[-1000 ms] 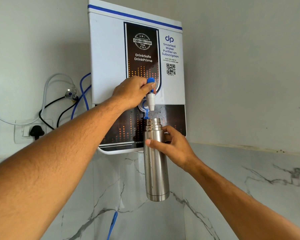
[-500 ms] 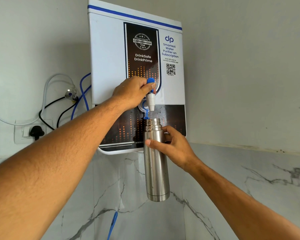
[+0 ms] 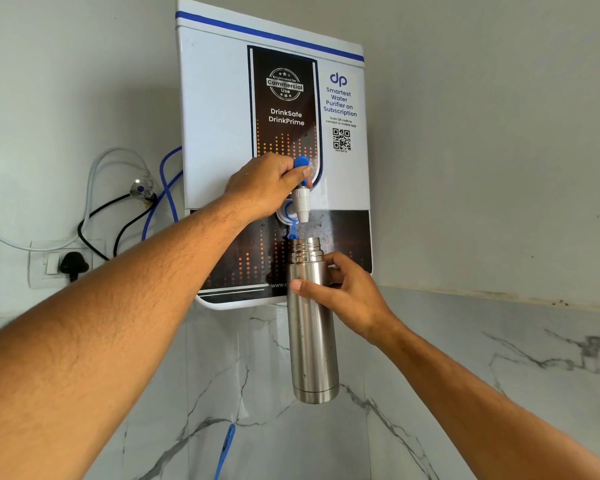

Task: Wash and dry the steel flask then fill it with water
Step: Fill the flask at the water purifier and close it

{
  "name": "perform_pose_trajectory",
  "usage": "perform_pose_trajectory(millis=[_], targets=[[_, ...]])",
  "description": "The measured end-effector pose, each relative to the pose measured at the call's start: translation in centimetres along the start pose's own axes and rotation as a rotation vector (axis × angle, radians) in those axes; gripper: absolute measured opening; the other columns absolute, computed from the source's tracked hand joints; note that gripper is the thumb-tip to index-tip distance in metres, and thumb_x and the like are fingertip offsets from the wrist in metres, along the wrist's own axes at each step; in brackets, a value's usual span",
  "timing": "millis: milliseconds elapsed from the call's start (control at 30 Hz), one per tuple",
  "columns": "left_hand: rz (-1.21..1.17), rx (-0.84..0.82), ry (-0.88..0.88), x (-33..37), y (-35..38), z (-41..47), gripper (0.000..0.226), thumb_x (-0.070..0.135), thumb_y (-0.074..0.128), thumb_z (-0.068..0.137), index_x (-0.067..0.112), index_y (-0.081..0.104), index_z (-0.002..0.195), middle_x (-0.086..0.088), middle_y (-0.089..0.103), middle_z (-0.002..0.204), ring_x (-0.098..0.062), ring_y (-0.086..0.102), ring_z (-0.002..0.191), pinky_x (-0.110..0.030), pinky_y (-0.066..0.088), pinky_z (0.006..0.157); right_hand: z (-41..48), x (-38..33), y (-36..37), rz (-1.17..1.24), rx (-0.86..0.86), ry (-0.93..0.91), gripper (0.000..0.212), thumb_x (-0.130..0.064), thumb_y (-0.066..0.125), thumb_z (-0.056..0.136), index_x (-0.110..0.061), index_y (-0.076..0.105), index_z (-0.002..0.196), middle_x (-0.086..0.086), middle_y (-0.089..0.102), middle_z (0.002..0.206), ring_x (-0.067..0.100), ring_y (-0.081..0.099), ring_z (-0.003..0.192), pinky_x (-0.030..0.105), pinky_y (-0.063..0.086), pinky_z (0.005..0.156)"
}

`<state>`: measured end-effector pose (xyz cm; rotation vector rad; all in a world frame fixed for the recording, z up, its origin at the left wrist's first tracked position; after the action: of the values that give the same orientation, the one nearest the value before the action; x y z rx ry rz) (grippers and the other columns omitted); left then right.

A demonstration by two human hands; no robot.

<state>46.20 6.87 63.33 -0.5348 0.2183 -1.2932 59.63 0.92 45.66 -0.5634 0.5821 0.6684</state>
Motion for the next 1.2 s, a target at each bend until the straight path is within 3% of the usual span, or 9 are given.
perform_pose_trajectory(millis=[533,1000,1133,1200], targets=[[0.003,0.0,-0.001,0.1,0.0,-0.1,0.037,0.049,0.051,0.106,0.026,0.079,0.1,0.008,0.077,0.098,-0.015,0.068,0.093,-0.038,0.051,0.085,0.1,0.1,0.0,0.004,0.002,-0.004,0.065,-0.056,0.086,0.076,-0.032,0.058,0.129,-0.01,0.071,0.117,0.011,0.071,0.104,0.04,0.061,0.095],[-0.005,-0.001,-0.008,0.4,0.0,-0.6,0.035,0.047,0.051,0.107,0.026,0.079,0.104,0.011,0.074,0.094,-0.013,0.065,0.088,-0.029,0.043,0.072,0.0,0.2,0.1,0.007,-0.001,-0.002,0.066,-0.057,0.086,0.075,-0.032,0.057,0.129,-0.01,0.071,0.118,0.012,0.071,0.105,0.04,0.061,0.095],[-0.043,-0.02,-0.009,0.4,0.1,-1.7,0.033,0.048,0.056,0.104,0.024,0.078,0.105,0.008,0.065,0.074,-0.014,0.058,0.071,-0.033,0.045,0.07,-0.7,-0.2,0.2,0.004,0.0,0.013,0.062,-0.055,0.087,0.075,-0.032,0.059,0.126,-0.011,0.072,0.113,0.01,0.072,0.101,0.035,0.062,0.091],[-0.077,-0.017,-0.006,0.4,0.0,-2.6,0.033,0.045,0.055,0.105,0.021,0.076,0.113,-0.004,0.073,0.085,-0.024,0.067,0.081,-0.043,0.055,0.08,-1.6,-0.2,0.3,0.001,0.001,0.026,0.06,-0.052,0.088,0.076,-0.03,0.06,0.124,-0.01,0.073,0.111,0.009,0.072,0.099,0.031,0.061,0.088]])
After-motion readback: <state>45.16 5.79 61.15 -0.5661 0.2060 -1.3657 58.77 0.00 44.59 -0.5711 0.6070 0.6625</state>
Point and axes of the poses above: each hand's wrist, its own z-axis towards the middle knuckle, its own y-axis out of the palm, x = y × z, the point moved 8 cm from there along z, towards the middle knuckle
